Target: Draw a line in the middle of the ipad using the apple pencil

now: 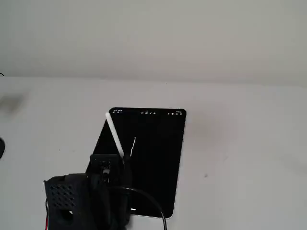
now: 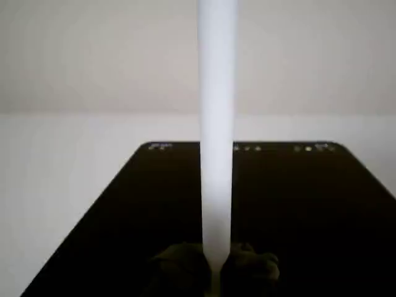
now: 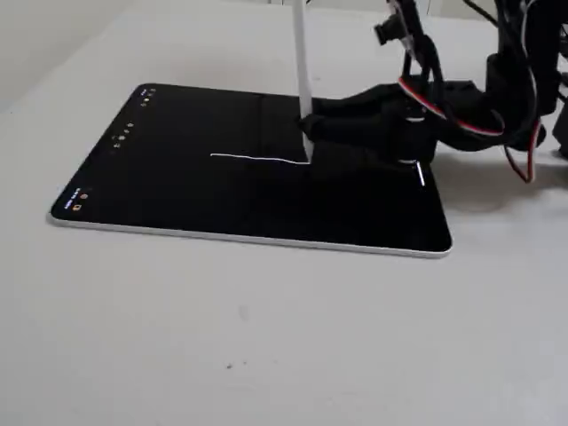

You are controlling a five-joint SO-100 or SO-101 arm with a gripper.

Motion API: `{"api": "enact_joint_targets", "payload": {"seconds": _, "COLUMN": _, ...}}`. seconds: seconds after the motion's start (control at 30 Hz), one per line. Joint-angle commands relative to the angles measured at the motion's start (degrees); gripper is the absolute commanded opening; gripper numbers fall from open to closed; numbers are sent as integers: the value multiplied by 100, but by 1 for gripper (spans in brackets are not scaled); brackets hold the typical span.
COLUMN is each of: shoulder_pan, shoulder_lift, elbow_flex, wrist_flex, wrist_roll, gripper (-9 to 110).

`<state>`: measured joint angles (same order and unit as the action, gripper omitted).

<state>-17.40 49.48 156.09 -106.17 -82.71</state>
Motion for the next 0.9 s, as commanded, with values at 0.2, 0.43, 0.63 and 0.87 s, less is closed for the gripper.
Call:
{"api": "enact_joint_targets", "payload": {"seconds": 0.2, "shoulder_pan": 9, "shoulder_lift": -35, "elbow_flex": 176, "wrist_flex": -70, "wrist_roll": 123, "gripper": 0}}
{"api": "enact_joint_targets", "payload": {"seconds": 0.43, "shoulder_pan": -9, "shoulder_lift": -53, "elbow_flex": 176, "wrist_flex": -79, "wrist_roll": 123, "gripper": 0}}
{"api": "enact_joint_targets", "payload": {"seconds": 0.63, "shoulder_pan": -18, "shoulder_lift": -62, "elbow_flex": 176, "wrist_flex": -88, "wrist_roll": 123, "gripper": 0}}
{"api": "enact_joint_targets", "payload": {"seconds": 0.87, "shoulder_pan": -35, "shoulder_lift": -79, "elbow_flex": 176, "wrist_flex": -97, "wrist_roll": 123, "gripper": 0}}
